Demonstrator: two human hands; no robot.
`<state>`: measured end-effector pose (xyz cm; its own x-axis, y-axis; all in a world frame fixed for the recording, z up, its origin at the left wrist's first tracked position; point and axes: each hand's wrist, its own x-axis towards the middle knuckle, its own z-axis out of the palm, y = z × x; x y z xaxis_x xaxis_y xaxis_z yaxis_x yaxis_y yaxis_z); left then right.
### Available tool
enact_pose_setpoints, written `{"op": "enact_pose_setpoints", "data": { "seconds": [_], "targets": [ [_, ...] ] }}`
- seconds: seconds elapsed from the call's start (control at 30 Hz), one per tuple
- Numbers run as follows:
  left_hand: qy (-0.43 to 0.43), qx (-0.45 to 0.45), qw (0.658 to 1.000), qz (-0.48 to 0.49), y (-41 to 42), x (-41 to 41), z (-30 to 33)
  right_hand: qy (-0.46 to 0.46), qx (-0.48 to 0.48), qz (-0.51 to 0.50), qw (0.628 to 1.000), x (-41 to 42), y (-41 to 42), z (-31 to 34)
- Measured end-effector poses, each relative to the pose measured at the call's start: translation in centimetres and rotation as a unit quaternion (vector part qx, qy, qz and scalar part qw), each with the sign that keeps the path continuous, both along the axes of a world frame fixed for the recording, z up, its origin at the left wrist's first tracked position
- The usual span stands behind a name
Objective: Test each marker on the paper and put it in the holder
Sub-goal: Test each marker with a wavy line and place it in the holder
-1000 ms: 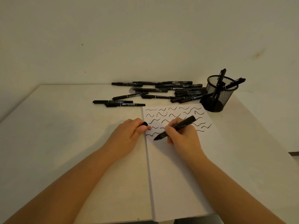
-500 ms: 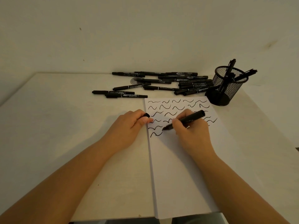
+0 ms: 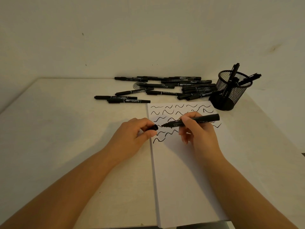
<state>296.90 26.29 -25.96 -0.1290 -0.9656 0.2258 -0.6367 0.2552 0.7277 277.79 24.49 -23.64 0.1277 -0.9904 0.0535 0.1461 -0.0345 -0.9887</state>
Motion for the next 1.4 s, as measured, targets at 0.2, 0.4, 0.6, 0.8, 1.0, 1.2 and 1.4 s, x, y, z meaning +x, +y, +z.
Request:
{"op": "enact_pose_setpoints", "data": {
  "seconds": [0.2, 0.4, 0.6, 0.8, 1.0, 1.2, 1.4],
  "targets": [
    [-0.001, -0.005, 1.0, -0.012, 0.3, -0.3, 0.3, 0.028, -0.005, 0.024, 0.999, 0.3, 0.3, -0.1],
    [-0.007, -0.031, 0.999, -0.016, 0.7, -0.8, 0.8, 0.065, -0.039, 0.059, 0.995, 0.5, 0.6, -0.1],
    [-0.044, -0.087, 0.995, -0.012, 1.1, -1.1, 1.3, 0.046, -0.053, 0.055, 0.996, 0.6, 0.6, 0.0],
    [-0.092, -0.1, 0.991, -0.01, 1.4, -1.3, 1.6, 0.041, -0.073, 0.068, 0.994, 0.8, 1.1, -0.2],
    [-0.049, -0.045, 0.997, -0.027, 1.6, -1.2, 1.6, 0.031, -0.084, 0.094, 0.992, 0.8, 1.3, 0.0],
    [0.061, 0.058, 0.994, -0.066, 1.7, -0.9, 1.7, 0.028, -0.092, 0.122, 0.988, 0.7, 1.4, 0.0],
    [0.091, 0.1, 0.987, -0.09, 1.6, -0.6, 1.8, 0.029, -0.113, 0.133, 0.984, 0.7, 1.4, -0.2]
  ]
}}
